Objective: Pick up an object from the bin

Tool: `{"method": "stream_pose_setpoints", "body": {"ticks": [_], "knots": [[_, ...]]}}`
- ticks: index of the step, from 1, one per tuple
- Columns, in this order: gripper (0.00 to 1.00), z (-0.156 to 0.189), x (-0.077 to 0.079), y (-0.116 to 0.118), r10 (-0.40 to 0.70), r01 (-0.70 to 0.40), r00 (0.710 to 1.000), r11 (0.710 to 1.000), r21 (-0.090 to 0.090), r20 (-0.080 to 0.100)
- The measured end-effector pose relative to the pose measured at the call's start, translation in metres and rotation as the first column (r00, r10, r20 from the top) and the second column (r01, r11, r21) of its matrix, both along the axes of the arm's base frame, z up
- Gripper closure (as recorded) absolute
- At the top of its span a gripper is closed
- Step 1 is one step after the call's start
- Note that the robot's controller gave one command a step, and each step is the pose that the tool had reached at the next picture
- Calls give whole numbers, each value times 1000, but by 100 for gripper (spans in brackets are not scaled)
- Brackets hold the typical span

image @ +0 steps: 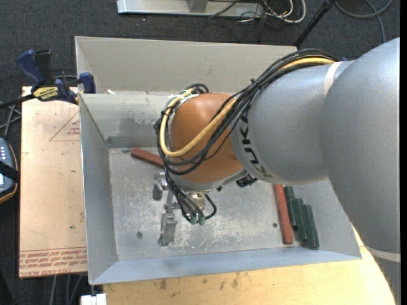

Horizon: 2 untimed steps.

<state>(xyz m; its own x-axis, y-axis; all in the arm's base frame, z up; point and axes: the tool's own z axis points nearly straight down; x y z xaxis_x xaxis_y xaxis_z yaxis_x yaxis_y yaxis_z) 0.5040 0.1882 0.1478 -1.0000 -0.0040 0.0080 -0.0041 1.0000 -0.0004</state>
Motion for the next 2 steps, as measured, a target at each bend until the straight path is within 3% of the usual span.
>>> {"method": "stream_pose_setpoints", "body": {"ticks": [1, 2], "knots": [[0, 4, 2, -1, -4, 4, 1000, 1000, 1, 7], [0, -5, 24, -51, 91, -91, 996, 996, 2, 9]]}}
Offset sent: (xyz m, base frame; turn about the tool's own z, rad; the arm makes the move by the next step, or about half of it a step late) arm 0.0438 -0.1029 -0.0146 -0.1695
